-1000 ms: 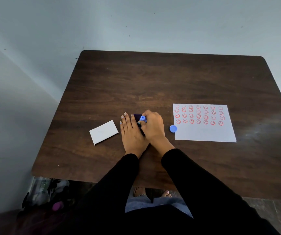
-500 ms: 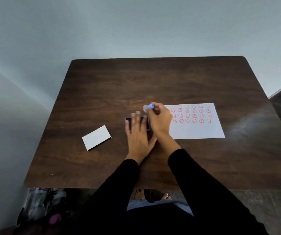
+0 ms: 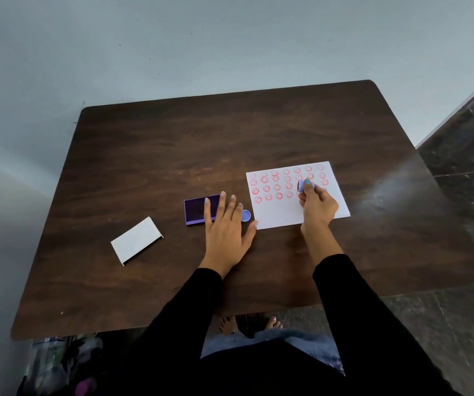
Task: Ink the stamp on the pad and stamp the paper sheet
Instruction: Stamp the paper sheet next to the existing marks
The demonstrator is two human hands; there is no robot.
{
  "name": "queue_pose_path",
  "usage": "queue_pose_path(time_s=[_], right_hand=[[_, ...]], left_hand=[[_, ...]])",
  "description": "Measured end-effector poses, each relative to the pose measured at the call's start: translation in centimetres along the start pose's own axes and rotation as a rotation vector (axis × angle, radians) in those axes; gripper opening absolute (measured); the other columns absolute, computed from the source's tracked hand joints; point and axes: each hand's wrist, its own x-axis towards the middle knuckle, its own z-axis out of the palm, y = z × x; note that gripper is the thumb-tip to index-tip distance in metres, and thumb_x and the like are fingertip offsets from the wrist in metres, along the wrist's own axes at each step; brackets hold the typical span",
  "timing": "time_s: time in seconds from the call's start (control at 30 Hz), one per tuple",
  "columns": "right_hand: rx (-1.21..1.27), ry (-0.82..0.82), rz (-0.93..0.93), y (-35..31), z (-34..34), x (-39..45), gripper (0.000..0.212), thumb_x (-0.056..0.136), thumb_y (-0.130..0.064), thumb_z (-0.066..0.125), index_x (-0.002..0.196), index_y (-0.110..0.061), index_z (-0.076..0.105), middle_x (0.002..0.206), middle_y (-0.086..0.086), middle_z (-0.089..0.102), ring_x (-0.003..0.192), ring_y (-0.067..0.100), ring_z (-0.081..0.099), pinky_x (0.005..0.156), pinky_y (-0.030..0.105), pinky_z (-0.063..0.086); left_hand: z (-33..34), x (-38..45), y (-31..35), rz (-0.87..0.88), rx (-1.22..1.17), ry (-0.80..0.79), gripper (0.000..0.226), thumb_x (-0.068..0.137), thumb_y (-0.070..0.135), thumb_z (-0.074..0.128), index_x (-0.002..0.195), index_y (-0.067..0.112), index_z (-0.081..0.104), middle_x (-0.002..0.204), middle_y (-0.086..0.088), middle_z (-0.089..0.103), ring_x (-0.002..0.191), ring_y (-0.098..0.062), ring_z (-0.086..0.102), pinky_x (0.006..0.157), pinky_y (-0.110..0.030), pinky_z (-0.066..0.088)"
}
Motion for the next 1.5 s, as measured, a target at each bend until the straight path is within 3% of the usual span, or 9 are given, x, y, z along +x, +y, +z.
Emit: queue_pose_path(time_s=[0.17, 0.27, 0.47, 0.67, 0.83, 1.0, 1.17, 1.33, 1.5], right_hand=[[-0.002, -0.038, 0.057, -0.4, -0.1, -0.1, 0.028, 0.084, -0.030, 0.067, 0.103, -0.010, 0.067, 0.096, 0.003, 0.071, 0.084, 0.016, 0.068, 0.070, 0.020, 0.054], [0.026, -0.036, 0.110, -0.6, -0.8, 0.5, 0.029, 0.084, -0.031, 0.067, 0.103, -0.009, 0.068, 0.094, 0.003, 0.072, 0.078, 0.015, 0.068, 0.069, 0.021, 0.055], [0.110, 0.016, 0.211, -1.5, -2.5, 2.3, 0.021, 0.082, -0.031, 0.070, 0.086, -0.011, 0.067, 0.084, 0.003, 0.071, 0.074, 0.016, 0.068, 0.076, 0.029, 0.059], [0.202, 0.067, 0.153, -1.9, -4.2, 4.1, 0.030, 0.083, -0.031, 0.068, 0.096, -0.005, 0.069, 0.093, 0.009, 0.072, 0.072, 0.015, 0.067, 0.069, 0.024, 0.059], [0.186, 0.062, 0.156, -1.7, -4.8, 4.6, 0.022, 0.085, -0.031, 0.067, 0.089, -0.009, 0.067, 0.092, 0.007, 0.070, 0.074, 0.014, 0.066, 0.068, 0.024, 0.058], [0.195, 0.061, 0.186, -2.1, -5.0, 4.9, 0.018, 0.084, -0.031, 0.067, 0.076, -0.015, 0.065, 0.088, 0.006, 0.071, 0.075, 0.017, 0.068, 0.069, 0.024, 0.059], [0.280, 0.062, 0.202, -2.8, -5.5, 5.4, 0.019, 0.086, -0.028, 0.066, 0.075, -0.011, 0.064, 0.082, 0.008, 0.068, 0.071, 0.016, 0.066, 0.069, 0.026, 0.058], [0.382, 0.037, 0.266, -3.1, -6.3, 6.2, 0.018, 0.086, -0.025, 0.066, 0.082, -0.008, 0.063, 0.083, 0.009, 0.068, 0.074, 0.018, 0.067, 0.072, 0.027, 0.059], [0.099, 0.143, -0.015, -1.3, -6.1, 6.5, 0.020, 0.088, -0.027, 0.064, 0.094, -0.009, 0.070, 0.089, 0.004, 0.071, 0.082, 0.016, 0.068, 0.067, 0.020, 0.057]], left_hand=[[-1.0, 4.1, 1.2, -0.002, -0.008, -0.239, 0.079, 0.088, 0.066, 0.036, 0.150, 0.022, 0.014, 0.160, -0.011, -0.001, 0.147, -0.027, -0.011, 0.111, -0.048, -0.018], [-0.9, 5.2, 0.9, 0.049, 0.114, -0.318, 0.070, 0.095, 0.057, 0.025, 0.151, 0.024, -0.002, 0.157, -0.015, -0.020, 0.144, -0.032, -0.021, 0.111, -0.053, -0.018], [-0.5, 3.7, -0.5, -0.006, 0.124, -0.327, 0.063, 0.100, 0.039, 0.029, 0.151, 0.020, -0.001, 0.157, -0.015, -0.020, 0.144, -0.032, -0.021, 0.111, -0.058, -0.014], [-1.5, 6.0, -0.2, -0.048, 0.012, -0.513, 0.092, 0.085, 0.065, 0.045, 0.149, 0.029, -0.011, 0.154, -0.016, -0.029, 0.140, -0.034, -0.031, 0.107, -0.059, -0.019], [-2.4, 6.6, -0.7, -0.143, 0.020, -0.670, 0.095, 0.087, 0.053, 0.055, 0.149, 0.026, -0.012, 0.151, -0.018, -0.034, 0.137, -0.036, -0.034, 0.108, -0.061, -0.017], [-2.8, 7.4, -0.2, -0.185, -0.022, -0.648, 0.092, 0.088, 0.058, 0.049, 0.149, 0.026, -0.011, 0.152, -0.018, -0.032, 0.138, -0.037, -0.033, 0.107, -0.061, -0.018], [-2.4, 7.4, 0.2, -0.190, -0.010, -0.699, 0.089, 0.091, 0.046, 0.053, 0.150, 0.026, -0.010, 0.152, -0.017, -0.032, 0.138, -0.036, -0.033, 0.108, -0.061, -0.016], [-2.1, 7.9, 0.0, -0.215, -0.109, -0.655, 0.108, 0.076, 0.057, 0.066, 0.149, 0.028, -0.007, 0.154, -0.014, -0.029, 0.139, -0.034, -0.032, 0.108, -0.059, -0.018], [-1.2, 9.3, -0.3, -0.156, -0.113, -0.663, 0.121, 0.066, 0.057, 0.076, 0.148, 0.034, -0.009, 0.153, -0.011, -0.033, 0.138, -0.034, -0.034, 0.109, -0.057, -0.019]])
